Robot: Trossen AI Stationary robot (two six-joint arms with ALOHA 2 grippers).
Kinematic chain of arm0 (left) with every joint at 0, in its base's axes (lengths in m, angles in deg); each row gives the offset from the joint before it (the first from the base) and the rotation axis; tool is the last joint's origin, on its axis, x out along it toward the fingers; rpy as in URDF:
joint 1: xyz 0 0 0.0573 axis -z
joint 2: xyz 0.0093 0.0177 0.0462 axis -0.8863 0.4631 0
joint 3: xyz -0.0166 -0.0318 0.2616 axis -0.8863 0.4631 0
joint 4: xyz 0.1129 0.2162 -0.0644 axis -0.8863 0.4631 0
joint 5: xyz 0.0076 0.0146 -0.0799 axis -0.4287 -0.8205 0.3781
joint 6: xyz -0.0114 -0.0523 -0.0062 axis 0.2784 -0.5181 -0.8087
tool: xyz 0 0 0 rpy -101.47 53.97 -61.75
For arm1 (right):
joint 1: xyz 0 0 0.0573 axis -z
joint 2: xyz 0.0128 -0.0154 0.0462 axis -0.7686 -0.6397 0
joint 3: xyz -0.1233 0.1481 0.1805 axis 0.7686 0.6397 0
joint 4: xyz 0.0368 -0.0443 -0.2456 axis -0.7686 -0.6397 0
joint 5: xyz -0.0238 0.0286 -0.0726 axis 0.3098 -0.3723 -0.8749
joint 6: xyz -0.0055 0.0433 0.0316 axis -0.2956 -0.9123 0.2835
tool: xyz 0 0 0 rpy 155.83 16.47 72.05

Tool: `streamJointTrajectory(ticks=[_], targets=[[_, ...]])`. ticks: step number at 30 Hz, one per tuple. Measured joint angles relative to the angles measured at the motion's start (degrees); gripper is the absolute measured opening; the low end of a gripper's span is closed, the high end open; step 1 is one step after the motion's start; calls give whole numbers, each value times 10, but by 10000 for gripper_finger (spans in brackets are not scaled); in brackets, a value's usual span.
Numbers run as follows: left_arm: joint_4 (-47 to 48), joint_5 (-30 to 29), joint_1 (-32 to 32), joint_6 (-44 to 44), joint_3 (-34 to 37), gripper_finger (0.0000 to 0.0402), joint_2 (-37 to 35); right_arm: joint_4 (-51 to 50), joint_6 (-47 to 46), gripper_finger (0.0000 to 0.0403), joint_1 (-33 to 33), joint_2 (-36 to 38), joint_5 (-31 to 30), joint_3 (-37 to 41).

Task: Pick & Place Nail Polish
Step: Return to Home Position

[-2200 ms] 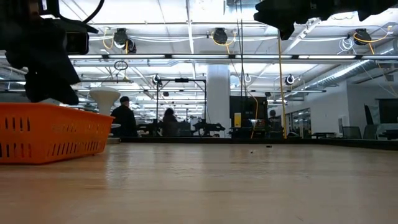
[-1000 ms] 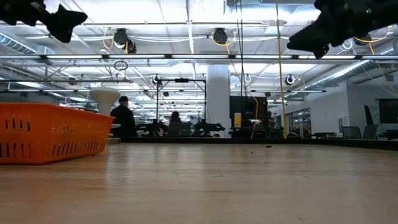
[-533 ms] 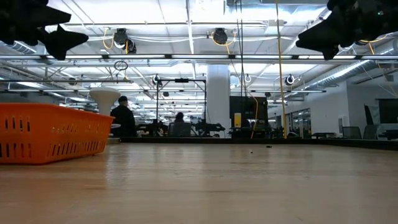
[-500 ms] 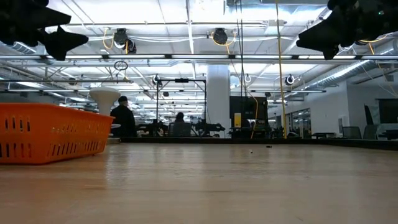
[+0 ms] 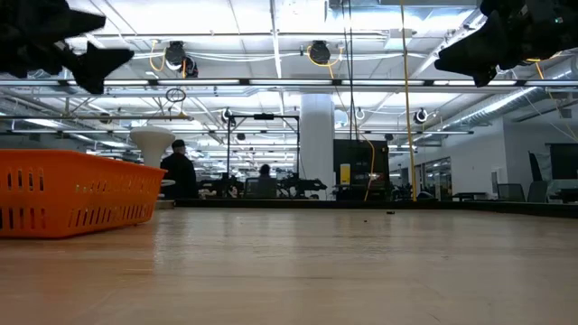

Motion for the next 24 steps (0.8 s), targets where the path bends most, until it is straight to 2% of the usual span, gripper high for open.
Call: streamJointTrajectory(ticks=[2, 13, 24], targets=[[-26, 4, 0, -5, 27, 303, 0, -1, 0, 114, 0, 0, 0, 0], [-2, 20, 0, -15, 25, 296, 0, 5, 19, 114, 0, 14, 2, 5], [0, 20, 0, -18, 25, 295, 0, 98, 45, 114, 0, 103, 2, 115]])
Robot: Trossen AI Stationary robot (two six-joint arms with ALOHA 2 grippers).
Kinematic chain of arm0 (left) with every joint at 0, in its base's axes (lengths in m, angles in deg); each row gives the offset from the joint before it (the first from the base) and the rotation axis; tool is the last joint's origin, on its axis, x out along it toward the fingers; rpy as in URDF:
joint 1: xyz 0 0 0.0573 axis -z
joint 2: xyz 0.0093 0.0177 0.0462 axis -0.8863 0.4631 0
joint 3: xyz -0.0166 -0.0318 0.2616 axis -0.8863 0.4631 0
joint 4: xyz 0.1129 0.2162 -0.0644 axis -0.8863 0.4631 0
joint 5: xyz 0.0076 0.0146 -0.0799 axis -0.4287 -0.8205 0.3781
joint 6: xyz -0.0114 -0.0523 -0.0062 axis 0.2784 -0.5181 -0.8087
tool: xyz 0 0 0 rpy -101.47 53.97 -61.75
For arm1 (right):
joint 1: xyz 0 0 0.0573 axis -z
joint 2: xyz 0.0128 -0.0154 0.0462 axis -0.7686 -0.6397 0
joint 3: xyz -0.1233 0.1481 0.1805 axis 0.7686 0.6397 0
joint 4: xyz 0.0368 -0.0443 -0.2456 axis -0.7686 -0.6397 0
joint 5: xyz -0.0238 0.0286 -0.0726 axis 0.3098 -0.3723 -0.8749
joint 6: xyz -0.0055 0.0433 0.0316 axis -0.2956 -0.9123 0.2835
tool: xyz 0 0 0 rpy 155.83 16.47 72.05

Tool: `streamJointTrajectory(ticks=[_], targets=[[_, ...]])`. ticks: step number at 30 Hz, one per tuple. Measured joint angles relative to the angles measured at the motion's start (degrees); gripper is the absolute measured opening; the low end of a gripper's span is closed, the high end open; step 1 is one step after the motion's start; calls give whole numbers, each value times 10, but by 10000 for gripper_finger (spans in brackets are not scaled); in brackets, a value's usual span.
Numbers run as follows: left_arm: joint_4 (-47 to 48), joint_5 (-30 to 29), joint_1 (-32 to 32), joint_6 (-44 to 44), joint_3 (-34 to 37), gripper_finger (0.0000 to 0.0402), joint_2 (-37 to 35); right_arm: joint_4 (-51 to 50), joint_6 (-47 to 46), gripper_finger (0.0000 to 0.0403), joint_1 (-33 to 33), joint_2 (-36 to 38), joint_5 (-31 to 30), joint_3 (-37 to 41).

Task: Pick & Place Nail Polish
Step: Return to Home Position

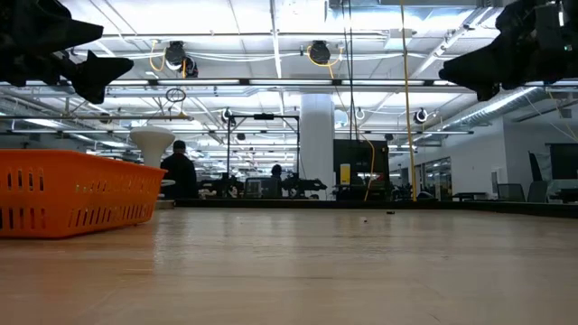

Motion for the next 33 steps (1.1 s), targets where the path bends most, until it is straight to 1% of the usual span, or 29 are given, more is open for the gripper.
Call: streamJointTrajectory(ticks=[10, 17, 21, 24, 33], targets=[[6, 0, 0, -8, 0, 303, 0, 7, -6, 114, 0, 38, 0, 40], [5, 0, 0, -19, 0, 297, 0, 10, -13, 114, 0, 55, 8, 54], [5, 0, 0, -19, 0, 296, 0, 48, -12, 114, 0, 67, 29, 81], [5, 0, 0, -17, 0, 296, 0, 81, -10, 114, 0, 74, 29, 101], [8, 0, 0, -14, 0, 296, 0, 71, -17, 114, 0, 73, 32, 106]])
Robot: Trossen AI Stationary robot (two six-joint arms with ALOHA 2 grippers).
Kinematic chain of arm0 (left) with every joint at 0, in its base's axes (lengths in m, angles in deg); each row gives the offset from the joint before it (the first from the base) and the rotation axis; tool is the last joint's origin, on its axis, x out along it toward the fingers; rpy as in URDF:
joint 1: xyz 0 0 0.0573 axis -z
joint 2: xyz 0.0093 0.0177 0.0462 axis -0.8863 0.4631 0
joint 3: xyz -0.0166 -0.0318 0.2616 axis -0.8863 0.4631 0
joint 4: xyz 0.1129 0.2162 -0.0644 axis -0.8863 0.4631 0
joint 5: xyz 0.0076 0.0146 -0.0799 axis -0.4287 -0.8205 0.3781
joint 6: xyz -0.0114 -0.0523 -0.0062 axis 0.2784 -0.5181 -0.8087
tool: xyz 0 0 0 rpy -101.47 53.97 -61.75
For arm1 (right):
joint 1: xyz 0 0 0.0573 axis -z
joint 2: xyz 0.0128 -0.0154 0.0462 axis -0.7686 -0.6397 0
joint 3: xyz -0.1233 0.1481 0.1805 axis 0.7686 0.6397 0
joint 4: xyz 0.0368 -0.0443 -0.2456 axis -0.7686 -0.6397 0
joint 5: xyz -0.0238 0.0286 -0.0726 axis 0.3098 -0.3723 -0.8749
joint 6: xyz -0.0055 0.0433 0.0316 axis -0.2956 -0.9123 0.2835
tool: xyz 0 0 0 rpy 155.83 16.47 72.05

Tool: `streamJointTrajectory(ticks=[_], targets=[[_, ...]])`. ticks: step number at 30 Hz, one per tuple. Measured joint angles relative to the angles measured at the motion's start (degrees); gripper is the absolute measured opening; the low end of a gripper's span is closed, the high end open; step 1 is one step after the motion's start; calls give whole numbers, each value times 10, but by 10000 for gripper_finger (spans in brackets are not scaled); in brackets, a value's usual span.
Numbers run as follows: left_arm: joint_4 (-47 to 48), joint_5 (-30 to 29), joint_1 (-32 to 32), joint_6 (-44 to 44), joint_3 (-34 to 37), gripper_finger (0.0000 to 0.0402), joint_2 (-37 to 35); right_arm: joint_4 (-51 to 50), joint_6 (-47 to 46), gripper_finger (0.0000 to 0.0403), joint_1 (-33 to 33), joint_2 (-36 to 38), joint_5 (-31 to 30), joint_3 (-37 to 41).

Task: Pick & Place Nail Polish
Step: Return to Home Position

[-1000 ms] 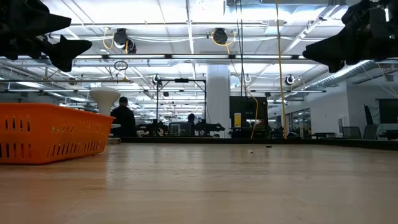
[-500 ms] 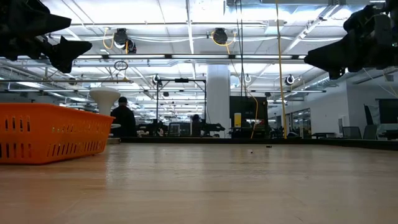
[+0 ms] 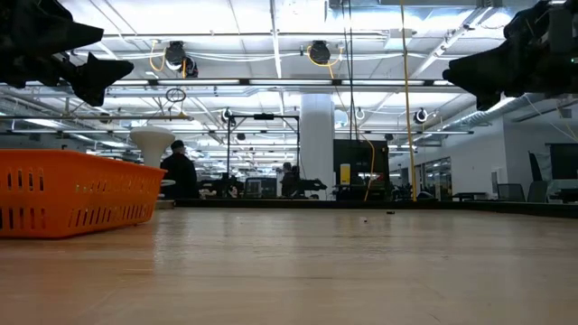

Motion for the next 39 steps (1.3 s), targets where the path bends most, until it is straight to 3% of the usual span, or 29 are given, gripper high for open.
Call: streamJointTrajectory(ticks=[5, 12, 33, 39], targets=[[0, 0, 0, 2, 0, 296, 0, -22, 0, 114, 0, 0, 11, 1], [0, 0, 0, 1, 0, 296, 0, -59, 15, 114, 1, -9, -19, 1], [15, 0, 0, 20, 0, 296, 0, -45, -5, 114, 0, -44, -19, 2], [-2, 30, 0, 37, 0, 296, 0, -37, 12, 114, 0, -39, -4, 2]])
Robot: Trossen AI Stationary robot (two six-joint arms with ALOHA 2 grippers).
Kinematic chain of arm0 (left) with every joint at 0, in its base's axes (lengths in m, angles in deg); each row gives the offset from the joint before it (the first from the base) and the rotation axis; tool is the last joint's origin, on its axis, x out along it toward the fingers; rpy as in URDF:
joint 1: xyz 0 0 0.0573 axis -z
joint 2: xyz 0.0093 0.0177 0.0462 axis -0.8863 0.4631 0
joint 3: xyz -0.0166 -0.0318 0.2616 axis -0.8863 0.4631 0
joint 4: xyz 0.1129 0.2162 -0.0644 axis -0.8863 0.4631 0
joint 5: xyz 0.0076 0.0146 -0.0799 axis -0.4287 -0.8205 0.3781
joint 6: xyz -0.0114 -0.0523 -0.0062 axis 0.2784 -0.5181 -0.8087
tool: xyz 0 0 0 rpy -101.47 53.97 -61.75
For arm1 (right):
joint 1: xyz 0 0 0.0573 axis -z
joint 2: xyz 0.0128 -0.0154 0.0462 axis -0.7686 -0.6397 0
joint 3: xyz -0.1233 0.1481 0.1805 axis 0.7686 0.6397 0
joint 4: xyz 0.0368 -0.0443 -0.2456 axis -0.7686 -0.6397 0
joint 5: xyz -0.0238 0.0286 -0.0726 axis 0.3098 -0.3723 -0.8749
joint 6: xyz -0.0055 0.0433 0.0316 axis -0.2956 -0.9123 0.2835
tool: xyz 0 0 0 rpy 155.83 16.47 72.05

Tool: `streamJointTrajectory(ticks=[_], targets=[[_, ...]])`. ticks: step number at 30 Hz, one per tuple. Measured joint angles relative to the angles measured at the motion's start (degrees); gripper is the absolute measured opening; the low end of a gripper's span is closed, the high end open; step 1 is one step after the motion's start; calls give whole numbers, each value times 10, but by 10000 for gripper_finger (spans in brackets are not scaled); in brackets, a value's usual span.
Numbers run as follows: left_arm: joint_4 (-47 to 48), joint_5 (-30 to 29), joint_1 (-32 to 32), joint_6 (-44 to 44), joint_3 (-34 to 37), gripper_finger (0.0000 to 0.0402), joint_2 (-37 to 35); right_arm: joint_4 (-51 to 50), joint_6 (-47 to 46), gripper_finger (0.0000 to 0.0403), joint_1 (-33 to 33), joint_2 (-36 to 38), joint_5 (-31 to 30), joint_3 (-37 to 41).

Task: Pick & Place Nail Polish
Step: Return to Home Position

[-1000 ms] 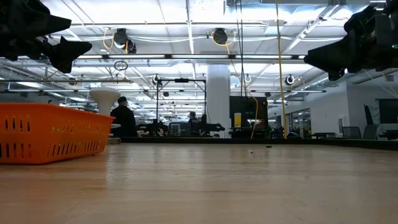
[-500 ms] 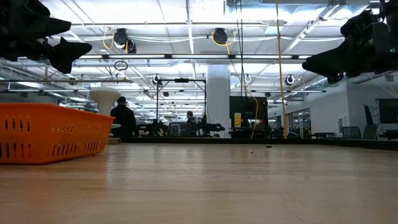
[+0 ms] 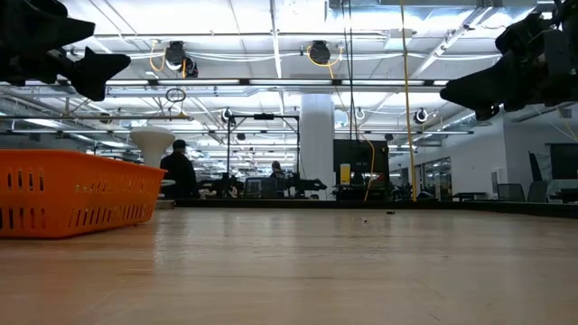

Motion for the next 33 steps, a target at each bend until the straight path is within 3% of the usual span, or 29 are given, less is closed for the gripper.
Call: streamJointTrajectory(ticks=[7, 33], targets=[[5, 16, 0, -4, 0, 296, 0, 2, 14, 114, 0, 42, 1, 0], [20, 16, 0, 44, 0, 296, 0, 6, -4, 114, 0, 39, 0, 0]])
